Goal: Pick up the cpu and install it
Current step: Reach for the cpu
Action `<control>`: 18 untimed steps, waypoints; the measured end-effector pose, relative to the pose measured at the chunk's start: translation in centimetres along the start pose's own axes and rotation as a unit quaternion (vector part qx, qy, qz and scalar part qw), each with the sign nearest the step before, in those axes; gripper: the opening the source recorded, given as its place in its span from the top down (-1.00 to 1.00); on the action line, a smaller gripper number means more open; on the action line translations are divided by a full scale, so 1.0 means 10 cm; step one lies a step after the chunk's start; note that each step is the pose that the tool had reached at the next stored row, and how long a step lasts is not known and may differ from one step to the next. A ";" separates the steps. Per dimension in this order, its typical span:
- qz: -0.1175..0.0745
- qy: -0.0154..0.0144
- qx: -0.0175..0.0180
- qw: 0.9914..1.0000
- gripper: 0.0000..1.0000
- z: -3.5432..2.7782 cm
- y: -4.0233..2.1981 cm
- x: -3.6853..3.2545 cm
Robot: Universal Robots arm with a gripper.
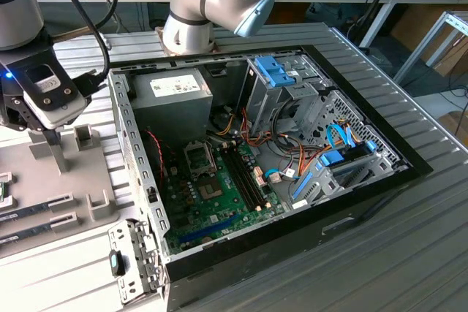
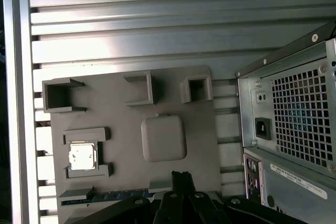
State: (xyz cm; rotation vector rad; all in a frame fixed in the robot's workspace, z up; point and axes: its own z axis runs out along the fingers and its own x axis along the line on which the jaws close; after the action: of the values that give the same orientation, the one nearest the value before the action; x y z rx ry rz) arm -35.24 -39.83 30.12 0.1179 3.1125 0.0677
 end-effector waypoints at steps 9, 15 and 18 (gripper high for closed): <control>0.000 0.000 0.000 1.000 0.79 0.057 -0.002 0.002; 0.000 0.000 0.000 1.000 0.79 0.085 -0.005 0.018; 0.000 0.000 0.000 1.000 0.79 0.096 -0.006 0.029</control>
State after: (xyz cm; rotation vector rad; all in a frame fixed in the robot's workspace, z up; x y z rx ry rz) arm -35.50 -39.83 29.15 0.1179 3.1124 0.0676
